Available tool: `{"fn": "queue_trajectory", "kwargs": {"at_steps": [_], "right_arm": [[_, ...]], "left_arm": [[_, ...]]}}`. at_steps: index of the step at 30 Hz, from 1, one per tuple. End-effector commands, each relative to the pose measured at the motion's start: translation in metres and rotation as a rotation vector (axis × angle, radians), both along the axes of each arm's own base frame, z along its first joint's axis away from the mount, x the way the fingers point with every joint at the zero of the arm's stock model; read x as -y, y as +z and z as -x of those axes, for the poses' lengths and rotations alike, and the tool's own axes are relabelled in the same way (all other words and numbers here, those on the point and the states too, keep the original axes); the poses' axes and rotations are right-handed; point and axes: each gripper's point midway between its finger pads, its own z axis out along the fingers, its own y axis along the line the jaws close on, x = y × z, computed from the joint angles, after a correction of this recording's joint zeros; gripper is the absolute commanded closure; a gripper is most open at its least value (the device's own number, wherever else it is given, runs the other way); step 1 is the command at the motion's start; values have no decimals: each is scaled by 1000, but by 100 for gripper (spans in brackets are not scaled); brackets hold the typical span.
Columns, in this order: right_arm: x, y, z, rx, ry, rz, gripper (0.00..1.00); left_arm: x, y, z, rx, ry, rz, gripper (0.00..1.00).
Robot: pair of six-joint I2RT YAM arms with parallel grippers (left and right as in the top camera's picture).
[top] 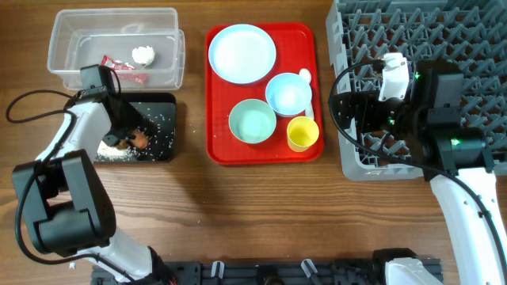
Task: Sort waste into correct bins and load items into the dishwasher rack
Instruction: 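Carry the carrot to the black tray and release it, then reach the left gripper to the yellow cup and grasp its rim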
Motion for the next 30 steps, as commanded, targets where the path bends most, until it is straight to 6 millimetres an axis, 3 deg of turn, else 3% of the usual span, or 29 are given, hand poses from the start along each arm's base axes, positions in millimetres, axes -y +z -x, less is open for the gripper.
{"fn": "queue_trajectory", "kwargs": {"at_steps": [1,4,7,10,13,24,30], "right_arm": [[0,9,-5,21,-11,1,1],[0,9,-5,21,-11,1,0],[0,9,-5,21,-12,1,0],[0,9,-5,24,-11,1,0],[0,11,-7,33,-12,0,0],[0,11,-7,34,-13,-1,0],[0,9,-5,21,-12,0,0]], "left_arm": [[3,37,-10,110,-4,10,32],[13,64,-15,195,-29,50,31],[35,99,-21,302,-164,98,32],[68,128,-24,387,-330,132,32],[106,141,-24,420,-492,127,32],[280,125,-15,458,-1011,164,32],[346,95,-7,461,-1156,197,28]]}}
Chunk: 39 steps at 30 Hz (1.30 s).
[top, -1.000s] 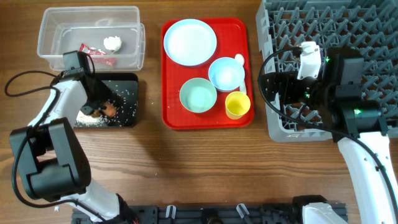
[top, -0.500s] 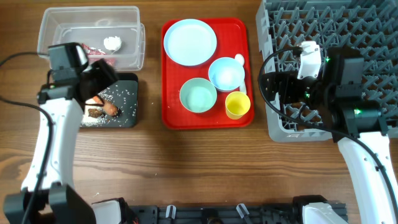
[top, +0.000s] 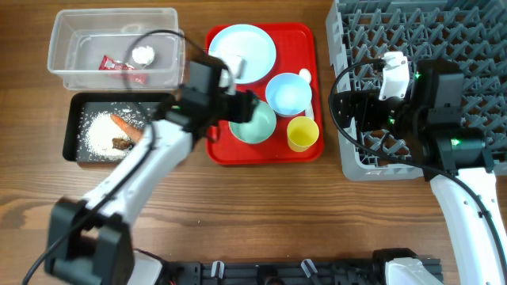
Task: Sort waste into correct bins and load items into the dishwasher rack
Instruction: 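Reach the left gripper to the yellow cup and grasp its rim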
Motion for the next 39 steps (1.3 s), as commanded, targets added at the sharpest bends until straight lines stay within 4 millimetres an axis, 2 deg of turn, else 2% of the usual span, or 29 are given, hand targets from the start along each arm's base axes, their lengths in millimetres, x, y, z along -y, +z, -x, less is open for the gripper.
{"fn": "queue_trajectory", "kwargs": {"at_steps": [1,3,5,13,16,21,27,33,39], "right_arm": [[0,7,-3,11,-12,1,0],[0,7,-3,11,-12,1,0],[0,7,-3,11,-11,2,0],[0,7,-3,10,-12,1,0],[0,7,-3,9,-11,2,0],[0,8,-3,12,-11,1,0],[0,7,-3,9,-11,2,0],[0,7,-3,9,-11,2,0],[0,7,-3,9,-11,2,0]], "left_arm": [[41,-27,9,-9,-115,-18,26],[54,-36,13,-18,-169,-47,25],[61,-34,13,-28,-210,-77,25],[89,-7,-3,-48,-273,-32,28],[95,-11,-2,-68,-293,-21,31],[108,-32,19,-131,-353,-47,36],[108,-34,23,-130,-348,-90,38],[95,-44,41,-186,-413,-160,38],[94,-45,42,-191,-419,-166,39]]}}
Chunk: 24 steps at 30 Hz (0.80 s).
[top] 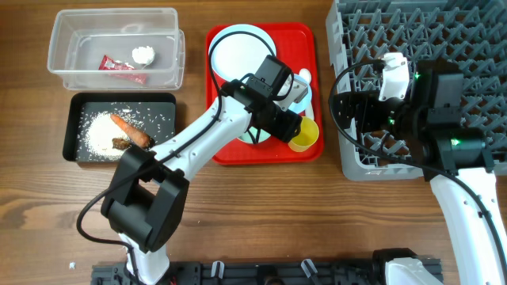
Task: Sort waste into correct bins and load items into the dishwasher rack
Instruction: 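Reach the left gripper to the yellow cup and grasp its rim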
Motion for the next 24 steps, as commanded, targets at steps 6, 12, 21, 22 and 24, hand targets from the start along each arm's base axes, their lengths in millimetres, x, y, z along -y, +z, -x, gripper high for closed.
{"fn": "queue_trajectory", "kwargs": {"at_steps": [6,12,21,22,24], "right_arm": [[-1,8,-4,15,-9,-1,0],[0,8,-3,12,-9,-1,0],[0,6,-2,5,-9,1,0],[0,6,-2,5,-9,1,0],[0,7,-2,6,-9,0,0]], "left_arm": [[3,7,-6,34,-19,10,45],[4,5,-6,32,-22,7,49],[-6,1,-13,60,7,-53,45],[-7,1,-13,65,10,-59,44],[-7,0,-13,71,-7,-61,43]]}}
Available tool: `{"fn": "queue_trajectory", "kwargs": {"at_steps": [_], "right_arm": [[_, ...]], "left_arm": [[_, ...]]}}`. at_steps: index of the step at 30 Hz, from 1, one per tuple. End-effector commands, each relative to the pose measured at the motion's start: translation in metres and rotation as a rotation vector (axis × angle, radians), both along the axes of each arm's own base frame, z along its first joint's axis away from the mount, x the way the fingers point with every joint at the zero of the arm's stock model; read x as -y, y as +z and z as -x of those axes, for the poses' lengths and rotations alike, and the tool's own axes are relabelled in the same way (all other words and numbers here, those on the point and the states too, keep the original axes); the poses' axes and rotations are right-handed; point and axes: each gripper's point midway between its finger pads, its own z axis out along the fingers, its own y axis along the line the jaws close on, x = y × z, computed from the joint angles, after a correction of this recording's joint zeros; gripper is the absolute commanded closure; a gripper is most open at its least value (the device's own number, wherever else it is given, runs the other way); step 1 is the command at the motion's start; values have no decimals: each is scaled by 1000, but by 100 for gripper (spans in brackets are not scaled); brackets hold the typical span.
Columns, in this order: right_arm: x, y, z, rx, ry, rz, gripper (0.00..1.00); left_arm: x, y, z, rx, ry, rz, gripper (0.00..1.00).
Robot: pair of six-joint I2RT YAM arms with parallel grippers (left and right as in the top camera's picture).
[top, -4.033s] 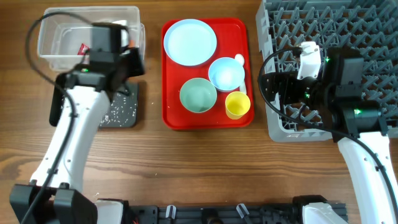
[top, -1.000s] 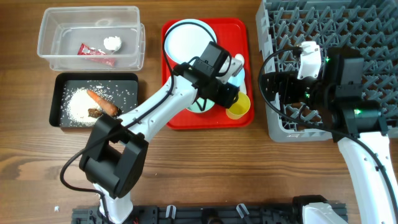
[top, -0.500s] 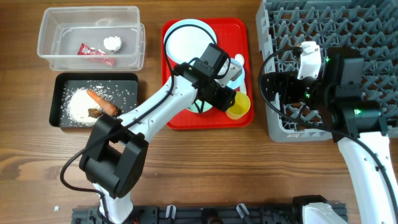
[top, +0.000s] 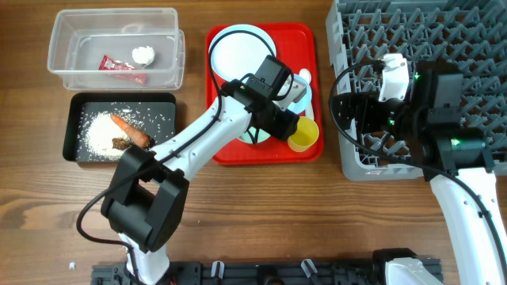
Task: Sort waste into correct bins and load items into the dishwasher rack
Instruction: 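Reach the left gripper to the yellow cup and grasp its rim, then lift the yellow cup and bring it toward the right gripper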
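My left arm reaches across the red tray (top: 215,150), and my left gripper (top: 290,127) is against the left rim of the yellow cup (top: 306,136). The overhead view does not show whether its fingers are closed on the cup. The arm covers most of the green bowl (top: 247,136) and part of the light blue bowl (top: 295,96). A white plate (top: 238,49) and a white spoon (top: 305,76) also lie on the tray. My right gripper (top: 347,104) hangs over the left edge of the grey dishwasher rack (top: 444,36), its fingers too dark to read.
A clear bin (top: 79,36) at the back left holds a red wrapper (top: 119,66) and a crumpled white tissue (top: 142,55). Below it a black tray (top: 158,107) holds rice and a carrot (top: 131,131). Black cables loop beside the rack.
My left gripper was first down in the black tray over the food scraps. Then it was over the left part of the red tray by the green bowl, with the carrot and rice left in the black tray. Later it stood at the yellow cup and stays there. The right arm has not moved.
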Motion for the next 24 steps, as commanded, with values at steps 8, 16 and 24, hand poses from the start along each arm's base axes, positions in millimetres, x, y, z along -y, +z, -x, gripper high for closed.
{"fn": "queue_trajectory", "kwargs": {"at_steps": [8,16,24], "right_arm": [[0,8,-3,15,-9,0,0],[2,7,-4,14,-20,11,0],[3,7,-4,15,-25,17,0]], "left_arm": [[5,-18,-3,58,-136,-62,46],[13,-16,-9,90,-140,-41,69],[15,-14,-11,99,-136,-32,96]]}}
